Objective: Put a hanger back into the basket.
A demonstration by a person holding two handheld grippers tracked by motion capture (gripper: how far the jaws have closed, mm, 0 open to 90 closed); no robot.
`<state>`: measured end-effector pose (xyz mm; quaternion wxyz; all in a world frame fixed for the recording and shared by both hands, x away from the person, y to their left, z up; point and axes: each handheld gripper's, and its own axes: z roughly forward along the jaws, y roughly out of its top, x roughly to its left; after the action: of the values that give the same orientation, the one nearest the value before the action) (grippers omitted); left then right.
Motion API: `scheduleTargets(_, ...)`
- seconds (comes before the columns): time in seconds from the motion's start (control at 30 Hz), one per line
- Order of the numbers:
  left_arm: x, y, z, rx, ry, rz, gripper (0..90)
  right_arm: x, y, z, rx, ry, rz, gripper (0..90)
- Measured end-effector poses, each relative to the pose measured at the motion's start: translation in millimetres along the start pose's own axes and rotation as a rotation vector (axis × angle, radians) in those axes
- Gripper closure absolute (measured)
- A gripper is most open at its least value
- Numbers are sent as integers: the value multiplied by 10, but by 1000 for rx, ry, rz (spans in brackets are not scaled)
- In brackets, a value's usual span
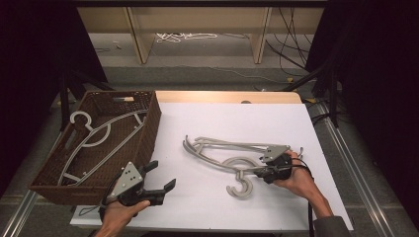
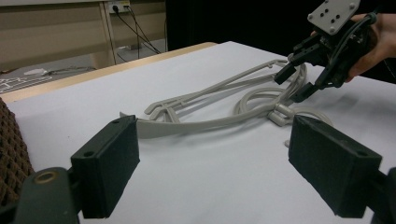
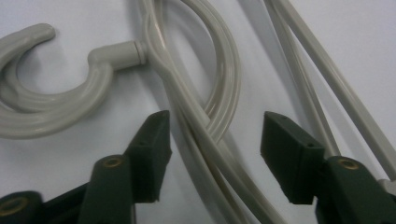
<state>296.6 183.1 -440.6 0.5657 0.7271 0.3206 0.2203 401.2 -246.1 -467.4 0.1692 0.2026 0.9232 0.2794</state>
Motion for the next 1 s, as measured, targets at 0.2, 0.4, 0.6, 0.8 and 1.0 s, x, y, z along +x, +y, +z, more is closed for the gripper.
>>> scheduleTargets(0.2, -3, -7, 11, -1, -6, -6, 164, -52, -19, 35, 34, 40, -8, 525)
scheduleTargets(0.4, -16, -8, 16, 7, -8, -3, 165, -88, -8, 78, 20, 101, -43, 604)
scheduleTargets(0.6, -12, -9, 20, 11, -8, -5, 167, -84, 14, 71, 24, 126, -99, 693)
scheduleTargets(0.8, -14, -6, 18, 8, -8, -5, 169, -77, 37, 14, 39, 102, -167, 706)
scheduleTargets(1.0, -10, -4, 17, 8, -7, 0, 171, -59, 106, -78, 40, 77, -223, 723)
